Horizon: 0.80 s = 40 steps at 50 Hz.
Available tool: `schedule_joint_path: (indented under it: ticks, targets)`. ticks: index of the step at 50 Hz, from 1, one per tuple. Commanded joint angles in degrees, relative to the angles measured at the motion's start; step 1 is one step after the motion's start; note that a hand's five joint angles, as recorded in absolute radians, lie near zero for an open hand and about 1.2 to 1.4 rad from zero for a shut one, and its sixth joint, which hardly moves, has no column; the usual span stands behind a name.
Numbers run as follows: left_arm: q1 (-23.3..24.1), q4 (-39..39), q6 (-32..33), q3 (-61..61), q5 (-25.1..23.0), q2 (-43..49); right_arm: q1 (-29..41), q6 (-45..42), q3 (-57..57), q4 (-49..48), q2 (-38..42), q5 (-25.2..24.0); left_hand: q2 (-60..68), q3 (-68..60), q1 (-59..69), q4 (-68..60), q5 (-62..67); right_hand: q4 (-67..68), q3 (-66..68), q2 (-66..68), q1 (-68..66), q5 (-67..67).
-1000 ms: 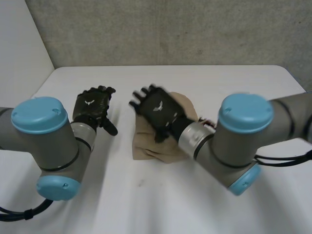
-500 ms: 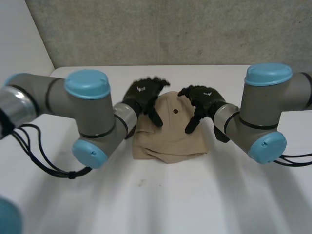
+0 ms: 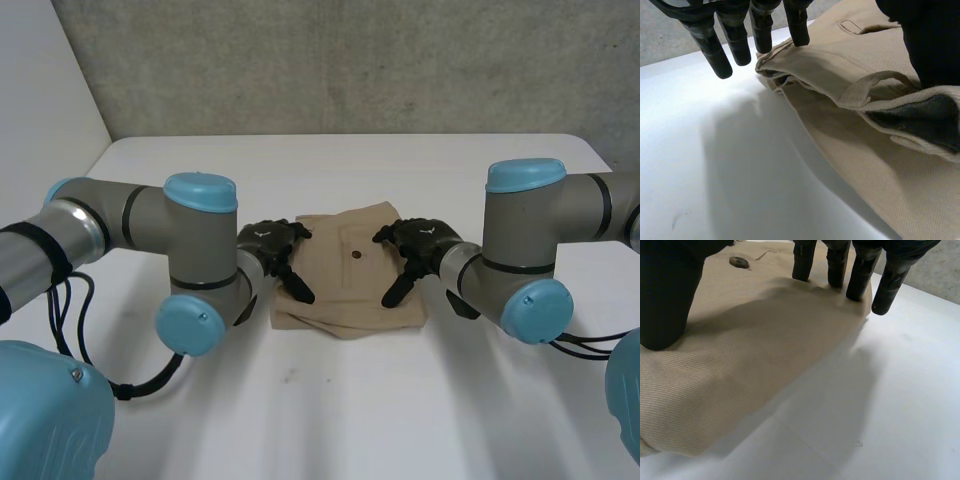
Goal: Fold the shorts.
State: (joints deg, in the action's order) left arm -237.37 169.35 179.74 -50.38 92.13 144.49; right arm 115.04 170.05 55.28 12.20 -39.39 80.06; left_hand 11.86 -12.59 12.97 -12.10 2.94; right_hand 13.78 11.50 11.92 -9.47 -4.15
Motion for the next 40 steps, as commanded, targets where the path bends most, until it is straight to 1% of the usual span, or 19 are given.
schedule_joint_path:
  ticks: [1, 6, 8, 9, 12, 13, 14, 16, 17, 19, 20, 21, 24, 25, 26, 28, 32, 36, 40]
  targets:
    - [0.3, 0.0, 0.0, -0.7, -0.2, 0.3, 0.2, -0.2, 0.1, -0.2, 0.2, 0.2, 1.7, -1.0, 0.6, -1.5, 0.6, -3.8, -1.5, -1.9, -0.5, 4.1]
    - [0.5, -0.2, 0.0, -0.8, -0.1, -1.2, 0.6, -2.7, 0.4, -0.5, -1.4, 0.4, 0.7, 0.0, -0.4, -0.5, -0.4, -3.8, -1.5, -1.9, -0.5, 4.1]
    - [0.5, -0.2, 0.1, -0.9, -0.1, -2.8, 0.7, -3.3, 0.8, -0.7, -3.6, 0.8, 0.5, 0.2, -0.6, -0.3, -0.5, -3.8, -1.5, -1.9, -0.5, 4.1]
    - [0.6, -0.3, 0.1, -1.3, -0.1, -3.9, 0.8, -3.2, 1.8, -1.0, -6.5, 1.8, 0.5, 0.2, -0.6, -0.3, -0.5, -3.8, -1.5, -1.9, -0.5, 4.1]
    - [0.6, 0.3, 0.4, -4.2, 0.0, -9.5, 0.9, -3.1, 3.5, -2.9, -11.1, 4.7, 0.5, 0.2, -0.6, -0.3, -0.5, -3.8, -1.5, -1.9, -0.5, 4.1]
    - [0.4, 0.5, 0.4, -5.0, 0.0, -11.1, 0.8, -3.1, 4.9, -5.1, -13.9, 6.8, 0.4, 0.4, -0.7, -0.1, -0.7, -3.8, -1.5, -1.9, -0.5, 4.1]
    - [0.1, 1.4, 0.6, -6.4, 0.0, -14.2, 0.9, -3.1, 5.6, -6.4, -15.3, 7.8, 0.4, 0.4, -0.7, -0.1, -0.7, -3.8, -1.5, -1.9, -0.5, 4.1]
    - [0.0, 2.7, 0.6, -7.8, 0.2, -17.0, 0.9, -3.1, 7.2, -8.8, -18.3, 9.8, 0.2, 0.5, -0.9, 0.0, -0.9, -3.8, -1.5, -1.9, -0.5, 4.1]
    - [-0.2, 3.7, 0.7, -8.9, 0.3, -19.7, 0.9, -3.1, 9.0, -11.0, -21.3, 11.7, -0.1, 0.9, -1.2, 0.4, -1.2, -3.8, -1.5, -1.9, -0.5, 4.1]
    - [-0.5, 4.3, 0.6, -10.2, 0.5, -22.5, 0.5, -3.1, 10.7, -13.2, -24.2, 13.4, -0.5, 1.2, -1.6, 0.7, -1.5, -3.8, -1.5, -1.9, -0.5, 4.1]
    - [-0.8, 4.6, 0.6, -10.7, 0.5, -24.1, 0.3, -3.1, 12.2, -14.9, -27.1, 15.2, -0.5, 1.2, -1.6, 0.7, -1.5, -3.8, -1.5, -1.9, -0.5, 4.1]
    - [-2.0, 4.7, 0.3, -11.7, 0.6, -27.7, 0.2, -3.1, 12.7, -15.7, -28.5, 16.3, -0.6, 1.4, -1.7, 0.9, -1.7, -3.8, -1.5, -1.9, -0.5, 4.1]
    - [-5.2, 4.4, 0.1, -13.3, 0.7, -32.9, -1.0, -3.6, 14.2, -16.5, -32.4, 18.7, -0.3, 1.0, -1.4, 0.5, -1.4, -3.8, -1.5, -1.9, -0.5, 4.1]
    - [-7.6, 4.0, -0.3, -14.2, 0.7, -35.7, -1.7, -3.8, 14.3, -16.1, -33.1, 19.1, 0.5, 0.2, -0.6, -0.3, -0.5, -3.8, -1.5, -1.9, -0.5, 4.1]
    - [-8.7, 3.6, -0.4, -14.7, 0.8, -36.7, -2.4, -3.9, 14.4, -15.5, -33.8, 19.5, 1.4, -0.6, 0.3, -1.1, 0.3, -3.8, -1.5, -1.9, -0.5, 4.1]
    - [-9.7, 2.6, -0.3, -15.5, 1.1, -38.4, -4.2, -3.8, 14.6, -11.8, -35.0, 19.6, 2.9, -2.2, 1.8, -2.7, 1.8, -3.8, -1.5, -1.9, -0.5, 4.1]
    - [-10.9, -1.4, 0.3, -15.0, 1.0, -39.9, -5.4, -3.3, 13.6, -5.3, -35.2, 17.5, 2.6, -1.8, 1.5, -2.3, 1.5, -3.8, -1.5, -1.9, -0.5, 4.1]
    - [-11.9, -4.3, 0.3, -13.3, 0.9, -40.1, -5.6, -2.9, 13.6, -2.9, -35.1, 14.3, 1.7, -1.0, 0.6, -1.5, 0.6, -3.8, -1.5, -1.9, -0.5, 4.1]
    - [-11.7, -5.1, 0.3, -13.6, 0.8, -40.1, -5.7, -2.8, 13.6, -2.9, -35.1, 12.7, 0.4, 0.4, -0.7, -0.1, -0.7, -3.8, -1.5, -1.9, -0.5, 4.1]
